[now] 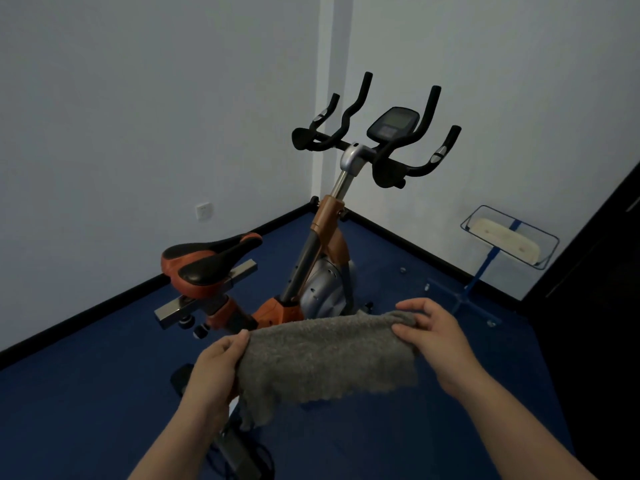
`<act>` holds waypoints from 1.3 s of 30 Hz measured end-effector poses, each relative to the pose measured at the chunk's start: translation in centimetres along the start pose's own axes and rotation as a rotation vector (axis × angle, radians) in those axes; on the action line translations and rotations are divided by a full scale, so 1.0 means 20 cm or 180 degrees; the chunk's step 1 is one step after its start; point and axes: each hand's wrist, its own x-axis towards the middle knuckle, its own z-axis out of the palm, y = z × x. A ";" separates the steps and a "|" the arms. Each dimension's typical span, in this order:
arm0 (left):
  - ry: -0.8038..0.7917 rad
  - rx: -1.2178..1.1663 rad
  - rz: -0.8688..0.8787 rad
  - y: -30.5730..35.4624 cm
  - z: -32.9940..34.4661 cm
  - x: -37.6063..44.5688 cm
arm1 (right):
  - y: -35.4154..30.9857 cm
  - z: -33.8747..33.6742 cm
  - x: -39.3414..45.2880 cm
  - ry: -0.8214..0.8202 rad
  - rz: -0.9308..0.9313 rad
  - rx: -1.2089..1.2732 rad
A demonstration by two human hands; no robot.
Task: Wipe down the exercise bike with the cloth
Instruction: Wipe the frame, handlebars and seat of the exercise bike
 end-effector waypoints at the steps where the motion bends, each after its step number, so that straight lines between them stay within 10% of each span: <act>1: -0.0131 -0.0170 -0.0101 0.00 0.01 0.00 | 0.00 0.01 0.00 0.0056 0.0036 0.0030; 14: -0.0955 -0.0232 -0.0087 -0.05 0.24 -0.08 | -0.08 0.26 -0.15 0.0116 -0.0681 -0.0468; 21: -0.1140 -0.0284 -0.0007 -0.03 0.24 -0.11 | 0.02 0.46 -0.30 -0.1747 -0.0143 0.0021; 26: -0.1029 -0.0243 0.0114 0.01 0.07 -0.07 | 0.01 0.42 -0.22 -0.0296 -0.0789 -0.0375; 33: -0.1532 -0.0233 -0.0004 0.09 -0.23 -0.04 | 0.02 0.70 -0.24 -0.1039 -0.0091 0.0339; 39: -0.1520 -0.0131 0.0035 0.10 -0.42 0.03 | 0.04 0.90 -0.25 -0.0627 -0.0195 0.0575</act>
